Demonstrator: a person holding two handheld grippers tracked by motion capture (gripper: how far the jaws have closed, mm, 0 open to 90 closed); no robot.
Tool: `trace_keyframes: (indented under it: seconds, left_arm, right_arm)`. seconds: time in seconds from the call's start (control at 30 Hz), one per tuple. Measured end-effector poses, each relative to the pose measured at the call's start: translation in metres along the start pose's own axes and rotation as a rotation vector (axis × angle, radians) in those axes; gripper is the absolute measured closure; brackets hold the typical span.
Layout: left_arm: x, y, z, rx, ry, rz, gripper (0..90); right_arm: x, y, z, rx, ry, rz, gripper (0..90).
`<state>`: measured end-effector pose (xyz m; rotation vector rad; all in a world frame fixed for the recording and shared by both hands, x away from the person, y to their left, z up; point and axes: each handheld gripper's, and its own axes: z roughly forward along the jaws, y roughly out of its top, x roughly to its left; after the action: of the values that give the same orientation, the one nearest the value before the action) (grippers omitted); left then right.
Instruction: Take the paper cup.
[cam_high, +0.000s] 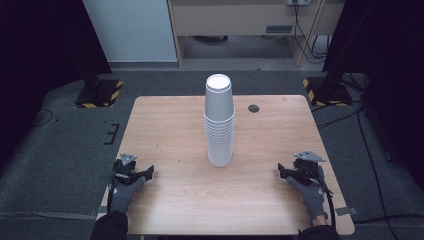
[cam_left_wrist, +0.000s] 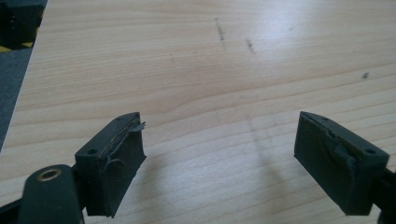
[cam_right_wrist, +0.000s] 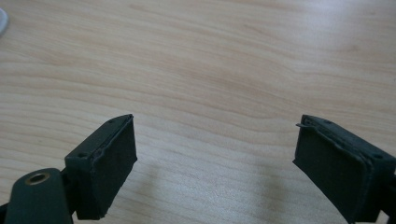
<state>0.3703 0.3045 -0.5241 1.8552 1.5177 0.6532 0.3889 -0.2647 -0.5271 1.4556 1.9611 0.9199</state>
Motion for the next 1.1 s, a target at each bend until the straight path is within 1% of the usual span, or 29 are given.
trace_keyframes:
  seconds: [0.07,0.13,0.17,0.2,0.27,0.3,0.33,0.37,0.43,0.47,0.5,0.53,0.57,0.6,0.63,0.67,0.7,0.73,0.77,0.8,0.87,0.9,0.97,1.1]
  left_arm:
    - [-0.003,0.002,-0.002,-0.009,-0.011,0.002,15.1]
    - [-0.009,0.002,-0.001,-0.006,-0.021,0.018,15.2]
    - [-0.009,0.002,-0.001,-0.006,-0.021,0.018,15.0]
    - [-0.011,0.002,0.000,0.001,-0.023,0.030,15.0]
    - [-0.014,0.001,0.002,0.017,-0.024,0.054,14.7]
    - [-0.015,0.001,0.003,0.025,-0.024,0.063,14.6]
    - [-0.016,0.000,0.004,0.032,-0.024,0.071,14.6]
    - [-0.017,0.000,0.004,0.037,-0.022,0.080,14.2]
    - [-0.017,0.000,0.005,0.041,-0.022,0.083,13.8]
    - [-0.017,-0.001,0.006,0.044,-0.020,0.089,13.6]
    - [-0.017,-0.001,0.006,0.044,-0.020,0.089,13.6]
    - [-0.017,-0.001,0.007,0.046,-0.021,0.088,13.6]
    - [-0.017,-0.001,0.009,0.051,-0.022,0.089,13.4]
    - [-0.017,-0.002,0.010,0.061,-0.019,0.097,12.3]
    - [-0.018,-0.002,0.011,0.057,-0.029,0.094,12.3]
    - [-0.018,-0.002,0.011,0.056,-0.033,0.097,12.9]
    - [-0.018,-0.002,0.011,0.055,-0.035,0.101,12.5]
    - [-0.019,-0.003,0.012,0.055,-0.041,0.095,11.6]
    - [-0.019,-0.003,0.012,0.054,-0.048,0.088,10.6]
    - [-0.018,-0.004,0.013,0.052,-0.049,0.084,9.7]
    - [-0.018,-0.004,0.012,0.052,-0.050,0.083,9.3]
    - [-0.018,-0.005,0.012,0.048,-0.053,0.085,9.0]
    - [-0.018,-0.005,0.013,0.048,-0.056,0.087,7.5]
    - [-0.018,-0.005,0.013,0.048,-0.054,0.086,7.2]
  right_arm:
    - [0.001,0.001,-0.002,-0.010,0.008,0.005,12.8]
    - [0.003,0.004,-0.008,-0.041,0.026,0.010,12.6]
    - [0.003,0.004,-0.008,-0.041,0.026,0.010,12.6]
    - [0.005,0.005,-0.010,-0.052,0.032,0.009,12.7]
    - [0.006,0.009,-0.013,-0.043,0.051,0.002,12.6]
    - [0.009,0.011,-0.016,-0.049,0.064,0.003,12.8]
    - [0.009,0.011,-0.016,-0.049,0.064,0.003,12.8]
    - [0.010,0.014,-0.019,-0.069,0.085,0.004,12.9]
    - [0.012,0.016,-0.021,-0.077,0.093,0.008,12.9]
    - [0.014,0.019,-0.024,-0.100,0.108,0.005,12.8]
    - [0.014,0.019,-0.024,-0.100,0.108,0.005,12.8]
    - [0.016,0.022,-0.026,-0.106,0.118,0.003,12.8]
    - [0.019,0.026,-0.031,-0.134,0.139,0.019,12.7]
    - [0.020,0.028,-0.033,-0.149,0.150,0.026,12.6]
    - [0.020,0.028,-0.033,-0.149,0.150,0.026,12.6]
    - [0.022,0.031,-0.036,-0.161,0.150,0.026,12.3]
    - [0.023,0.035,-0.039,-0.176,0.157,0.024,11.9]
    - [0.025,0.040,-0.047,-0.215,0.176,0.037,11.9]
    - [0.025,0.040,-0.047,-0.215,0.176,0.037,11.9]
    - [0.025,0.046,-0.054,-0.248,0.204,0.063,11.9]
    - [0.026,0.050,-0.061,-0.261,0.194,0.047,11.8]
    - [0.026,0.052,-0.065,-0.278,0.192,0.044,11.8]
    - [0.024,0.057,-0.070,-0.296,0.200,0.052,11.8]
    - [0.022,0.062,-0.078,-0.326,0.197,0.053,11.8]
